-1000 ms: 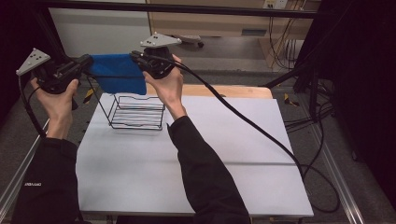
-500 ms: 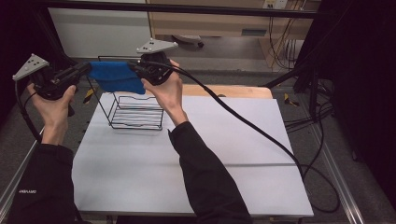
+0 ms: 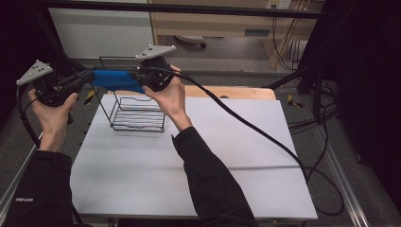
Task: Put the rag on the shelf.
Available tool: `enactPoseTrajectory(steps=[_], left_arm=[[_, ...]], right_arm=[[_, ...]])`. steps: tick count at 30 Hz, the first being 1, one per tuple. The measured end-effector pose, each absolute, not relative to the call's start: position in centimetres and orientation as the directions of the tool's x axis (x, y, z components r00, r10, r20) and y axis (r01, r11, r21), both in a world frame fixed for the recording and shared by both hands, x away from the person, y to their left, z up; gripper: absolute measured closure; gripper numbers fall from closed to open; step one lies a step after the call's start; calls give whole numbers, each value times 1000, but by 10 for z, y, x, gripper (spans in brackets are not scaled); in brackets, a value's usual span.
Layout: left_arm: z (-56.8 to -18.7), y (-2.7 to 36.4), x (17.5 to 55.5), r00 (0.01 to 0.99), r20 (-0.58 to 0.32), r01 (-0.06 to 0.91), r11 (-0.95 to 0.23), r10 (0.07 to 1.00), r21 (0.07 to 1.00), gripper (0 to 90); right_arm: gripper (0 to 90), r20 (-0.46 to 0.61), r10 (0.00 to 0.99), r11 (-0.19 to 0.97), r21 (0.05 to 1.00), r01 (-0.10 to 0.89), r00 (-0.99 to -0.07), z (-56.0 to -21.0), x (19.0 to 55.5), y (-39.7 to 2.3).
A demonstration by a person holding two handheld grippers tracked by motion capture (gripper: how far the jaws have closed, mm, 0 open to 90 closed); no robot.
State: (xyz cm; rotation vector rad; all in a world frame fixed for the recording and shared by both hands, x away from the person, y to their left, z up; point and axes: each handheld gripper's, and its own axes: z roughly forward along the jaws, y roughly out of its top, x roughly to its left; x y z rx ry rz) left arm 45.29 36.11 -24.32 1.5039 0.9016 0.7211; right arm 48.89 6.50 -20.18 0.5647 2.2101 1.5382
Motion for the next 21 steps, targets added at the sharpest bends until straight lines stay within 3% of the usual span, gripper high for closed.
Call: enactPoseTrajectory(steps=[13, 16, 21], left_arm=[[-227, 365, 441, 527, -49, 148, -35, 848, 988, 739], [-223, 365, 439, 529, -45, 143, -37, 847, 989, 766], [-223, 367, 439, 547, -59, 186, -52, 835, 981, 884]], right_arm=[[853, -76, 516, 336, 934, 119, -853, -215, 488, 63], [853, -86, 513, 348, 930, 115, -854, -217, 488, 65], [850, -95, 505, 370, 922, 115, -858, -221, 487, 68]])
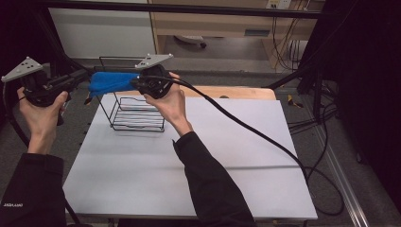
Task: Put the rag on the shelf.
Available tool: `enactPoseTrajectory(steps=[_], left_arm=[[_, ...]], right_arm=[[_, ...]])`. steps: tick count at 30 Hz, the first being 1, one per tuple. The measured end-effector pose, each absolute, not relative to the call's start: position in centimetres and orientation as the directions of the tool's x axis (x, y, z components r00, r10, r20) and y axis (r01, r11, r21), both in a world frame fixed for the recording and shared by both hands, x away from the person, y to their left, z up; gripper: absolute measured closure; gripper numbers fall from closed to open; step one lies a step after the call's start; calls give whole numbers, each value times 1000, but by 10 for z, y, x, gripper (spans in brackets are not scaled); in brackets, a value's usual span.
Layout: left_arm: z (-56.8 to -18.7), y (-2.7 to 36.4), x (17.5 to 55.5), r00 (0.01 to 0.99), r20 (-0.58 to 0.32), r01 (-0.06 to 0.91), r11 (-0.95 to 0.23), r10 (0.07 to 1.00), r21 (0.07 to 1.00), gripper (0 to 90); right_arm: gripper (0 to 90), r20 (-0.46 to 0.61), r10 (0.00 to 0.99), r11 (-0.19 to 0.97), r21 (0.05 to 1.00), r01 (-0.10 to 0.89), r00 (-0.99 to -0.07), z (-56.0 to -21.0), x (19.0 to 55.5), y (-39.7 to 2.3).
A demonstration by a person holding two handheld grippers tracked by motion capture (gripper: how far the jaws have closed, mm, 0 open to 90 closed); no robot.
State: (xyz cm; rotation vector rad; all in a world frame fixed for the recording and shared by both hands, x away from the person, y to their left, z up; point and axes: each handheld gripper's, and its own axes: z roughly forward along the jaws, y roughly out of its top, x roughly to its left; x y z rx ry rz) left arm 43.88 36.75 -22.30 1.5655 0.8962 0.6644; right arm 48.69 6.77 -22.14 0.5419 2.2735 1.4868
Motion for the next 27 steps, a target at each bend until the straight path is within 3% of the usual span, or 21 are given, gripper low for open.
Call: enactPoseTrajectory(steps=[8, 22, 25, 27], left_arm=[[-243, 359, 448, 564, -47, 329, -171, 825, 929, 900], [-269, 352, 459, 531, -21, 353, -198, 847, 914, 899], [-272, 351, 461, 531, -21, 350, -196, 847, 916, 900], [-273, 350, 461, 530, -20, 346, -194, 848, 918, 900]], right_arm=[[839, -101, 496, 394, 912, 119, -863, -227, 488, 71], [712, -64, 501, 420, 890, 177, -863, -239, 490, 77], [747, -55, 507, 419, 888, 190, -860, -243, 491, 77], [824, -16, 518, 395, 892, 222, -855, -247, 493, 74]])
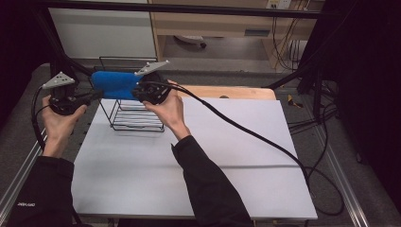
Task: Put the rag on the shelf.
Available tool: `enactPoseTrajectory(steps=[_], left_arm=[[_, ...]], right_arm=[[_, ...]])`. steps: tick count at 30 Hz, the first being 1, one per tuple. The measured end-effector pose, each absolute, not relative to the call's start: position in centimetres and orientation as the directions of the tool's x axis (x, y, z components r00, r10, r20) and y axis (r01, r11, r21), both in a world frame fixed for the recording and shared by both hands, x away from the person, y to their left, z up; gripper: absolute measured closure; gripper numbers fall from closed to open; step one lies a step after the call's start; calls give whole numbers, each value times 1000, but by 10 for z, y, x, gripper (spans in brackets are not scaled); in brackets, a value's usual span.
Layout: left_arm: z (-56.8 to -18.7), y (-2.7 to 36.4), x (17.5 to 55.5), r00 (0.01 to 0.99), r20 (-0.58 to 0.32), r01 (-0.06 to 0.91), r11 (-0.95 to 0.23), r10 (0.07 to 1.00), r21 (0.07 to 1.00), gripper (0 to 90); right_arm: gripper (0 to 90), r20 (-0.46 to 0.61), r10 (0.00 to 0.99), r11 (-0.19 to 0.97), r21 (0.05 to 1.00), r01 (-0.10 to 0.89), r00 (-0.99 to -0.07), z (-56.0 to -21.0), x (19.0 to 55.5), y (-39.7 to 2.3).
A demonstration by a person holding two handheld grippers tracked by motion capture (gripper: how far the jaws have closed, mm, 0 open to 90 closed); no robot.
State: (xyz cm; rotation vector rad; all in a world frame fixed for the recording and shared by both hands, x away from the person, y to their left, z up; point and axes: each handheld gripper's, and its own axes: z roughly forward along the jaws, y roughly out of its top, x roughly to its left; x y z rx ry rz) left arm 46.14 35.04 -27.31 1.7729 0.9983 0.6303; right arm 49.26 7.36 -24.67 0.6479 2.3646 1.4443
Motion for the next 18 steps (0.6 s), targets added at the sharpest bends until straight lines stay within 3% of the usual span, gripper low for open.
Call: enactPoseTrajectory(steps=[5, 10, 14, 18], left_arm=[[-275, 348, 464, 529, -24, 343, -188, 848, 920, 899], [-276, 347, 465, 538, -35, 346, -183, 842, 920, 894], [-277, 347, 460, 549, -39, 356, -192, 835, 915, 831], [-279, 346, 452, 561, -47, 378, -205, 827, 903, 714]], right_arm=[[895, 7, 545, 375, 892, 251, -838, -257, 499, 64], [875, 11, 548, 358, 900, 247, -837, -261, 501, 60], [784, -12, 536, 349, 914, 208, -844, -255, 492, 54], [619, -10, 541, 323, 926, 197, -841, -243, 483, 40]])
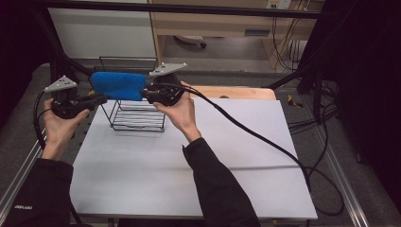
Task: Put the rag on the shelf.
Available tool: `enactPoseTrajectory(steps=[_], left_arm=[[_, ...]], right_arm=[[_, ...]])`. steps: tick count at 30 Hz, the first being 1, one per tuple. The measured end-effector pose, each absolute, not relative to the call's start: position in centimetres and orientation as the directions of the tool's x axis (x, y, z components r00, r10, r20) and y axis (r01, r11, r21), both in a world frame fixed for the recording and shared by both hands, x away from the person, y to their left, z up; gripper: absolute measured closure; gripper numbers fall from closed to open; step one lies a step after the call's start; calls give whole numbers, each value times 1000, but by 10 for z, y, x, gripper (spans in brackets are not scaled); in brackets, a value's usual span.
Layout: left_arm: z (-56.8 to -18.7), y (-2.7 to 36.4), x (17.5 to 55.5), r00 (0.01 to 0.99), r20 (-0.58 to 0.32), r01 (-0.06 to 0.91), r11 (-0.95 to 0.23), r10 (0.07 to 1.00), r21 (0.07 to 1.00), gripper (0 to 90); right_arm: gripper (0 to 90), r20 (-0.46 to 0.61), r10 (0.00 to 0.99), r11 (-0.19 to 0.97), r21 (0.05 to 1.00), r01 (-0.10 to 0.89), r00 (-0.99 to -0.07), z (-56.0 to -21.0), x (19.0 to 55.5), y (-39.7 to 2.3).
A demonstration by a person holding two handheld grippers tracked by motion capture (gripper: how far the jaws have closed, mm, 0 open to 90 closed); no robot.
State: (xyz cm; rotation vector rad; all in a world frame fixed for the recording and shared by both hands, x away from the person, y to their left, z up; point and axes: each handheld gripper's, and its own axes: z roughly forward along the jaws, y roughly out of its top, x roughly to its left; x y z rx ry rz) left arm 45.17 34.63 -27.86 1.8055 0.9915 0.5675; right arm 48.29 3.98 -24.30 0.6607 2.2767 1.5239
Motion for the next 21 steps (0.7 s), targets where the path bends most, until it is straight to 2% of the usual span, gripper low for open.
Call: enactPoseTrajectory(steps=[8, 15, 21], left_arm=[[-289, 344, 436, 560, -59, 412, -216, 826, 885, 521], [-302, 335, 429, 571, -68, 424, -223, 818, 878, 339], [-318, 325, 424, 585, -57, 420, -242, 809, 875, 244]], right_arm=[[339, 15, 556, 313, 922, 226, -831, -236, 469, 11], [184, 15, 588, 317, 916, 247, -808, -243, 461, -18], [102, 52, 616, 293, 911, 290, -786, -255, 456, -50]])
